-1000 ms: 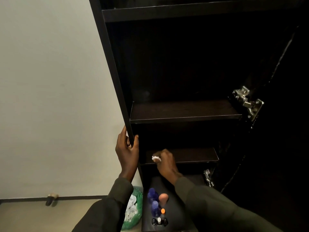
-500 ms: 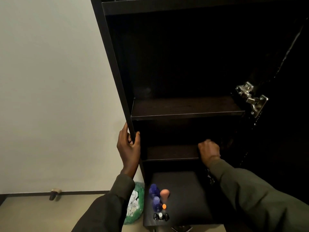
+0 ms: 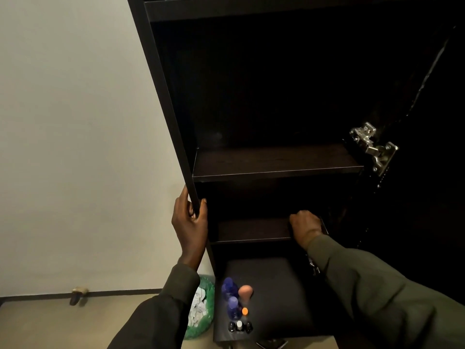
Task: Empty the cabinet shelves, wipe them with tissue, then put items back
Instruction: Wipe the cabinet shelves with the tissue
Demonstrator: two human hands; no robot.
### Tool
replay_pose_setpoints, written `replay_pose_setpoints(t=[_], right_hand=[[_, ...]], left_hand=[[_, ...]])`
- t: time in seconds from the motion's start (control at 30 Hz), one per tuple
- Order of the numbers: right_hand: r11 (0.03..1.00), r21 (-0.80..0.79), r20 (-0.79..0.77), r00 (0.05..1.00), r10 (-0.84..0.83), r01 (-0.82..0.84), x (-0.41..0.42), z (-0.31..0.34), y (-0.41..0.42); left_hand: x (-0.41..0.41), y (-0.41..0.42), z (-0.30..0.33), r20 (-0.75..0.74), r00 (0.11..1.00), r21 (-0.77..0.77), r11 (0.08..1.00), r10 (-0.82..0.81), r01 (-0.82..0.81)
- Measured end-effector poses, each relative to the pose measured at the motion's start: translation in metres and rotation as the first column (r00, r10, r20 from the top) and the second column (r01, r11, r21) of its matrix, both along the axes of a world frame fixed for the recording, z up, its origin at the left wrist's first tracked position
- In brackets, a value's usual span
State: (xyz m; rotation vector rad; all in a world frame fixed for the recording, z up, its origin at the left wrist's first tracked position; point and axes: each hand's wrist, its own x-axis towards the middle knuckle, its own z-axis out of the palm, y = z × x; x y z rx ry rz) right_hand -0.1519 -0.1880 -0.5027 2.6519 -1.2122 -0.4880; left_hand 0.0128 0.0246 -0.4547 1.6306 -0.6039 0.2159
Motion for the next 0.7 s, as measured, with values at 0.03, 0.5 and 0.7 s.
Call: replay_pose_setpoints(t=[0.03, 0.5, 0.7], right_hand=[[0.999, 0.046, 0.080, 0.997, 0.018, -0.021, 0.002, 0.004, 0.001], [0.997, 0.050, 0.213, 0.975, -0.067, 0.057, -0.018, 0.004, -0.031], [0.983, 0.166, 0.501, 0.852, -0.153, 0.079, 0.009, -0.002, -0.005]], left_hand=[[0.000, 0.000, 0.000, 0.001, 1.000, 0.001, 1.000, 0.003, -0.003], [0.001, 0.002, -0.003, 0.015, 1.000, 0.039, 0.999, 0.001, -0.001], [0.002, 0.000, -0.005, 0.063, 0.998, 0.079, 0.996, 0.027, -0.032]])
